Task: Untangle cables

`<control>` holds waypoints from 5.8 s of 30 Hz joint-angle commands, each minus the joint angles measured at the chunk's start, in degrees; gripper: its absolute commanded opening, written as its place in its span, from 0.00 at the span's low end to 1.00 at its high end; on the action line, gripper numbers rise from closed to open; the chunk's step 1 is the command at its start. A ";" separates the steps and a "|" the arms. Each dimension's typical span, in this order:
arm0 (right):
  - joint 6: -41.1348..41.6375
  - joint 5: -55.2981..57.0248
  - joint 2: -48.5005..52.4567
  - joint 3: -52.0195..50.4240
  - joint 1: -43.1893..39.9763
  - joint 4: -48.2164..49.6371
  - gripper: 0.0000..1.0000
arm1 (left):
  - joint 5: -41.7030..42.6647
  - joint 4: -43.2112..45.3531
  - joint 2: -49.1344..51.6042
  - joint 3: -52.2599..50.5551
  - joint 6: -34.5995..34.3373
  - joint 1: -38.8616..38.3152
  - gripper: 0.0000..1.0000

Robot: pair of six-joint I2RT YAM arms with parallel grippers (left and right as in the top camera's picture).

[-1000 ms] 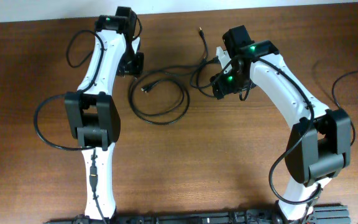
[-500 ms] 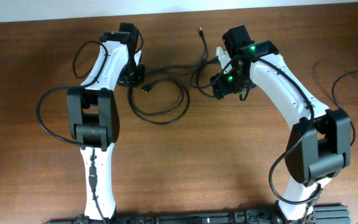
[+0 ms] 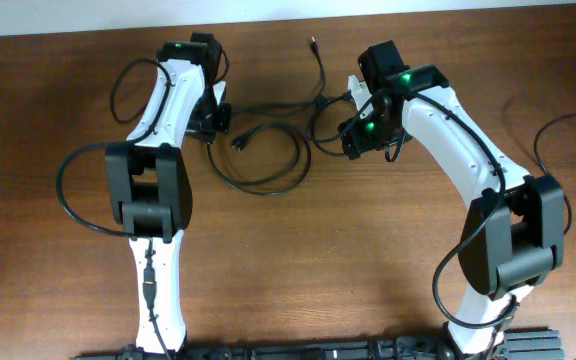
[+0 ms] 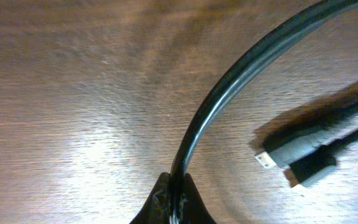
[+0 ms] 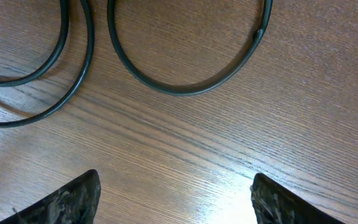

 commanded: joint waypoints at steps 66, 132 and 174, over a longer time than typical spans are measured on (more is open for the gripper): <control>0.20 0.48 0.46 -0.31 -0.22 -0.42 0.77 | -3.43 -18.16 -18.56 10.93 -1.42 7.32 0.00; -17.99 -54.01 0.74 -0.28 8.66 8.76 0.83 | 33.44 36.13 -55.36 -49.57 -17.07 0.42 0.00; -3.17 21.05 -10.71 8.83 -14.01 -2.93 0.04 | -6.69 24.94 -54.42 -49.57 -21.16 -1.68 0.68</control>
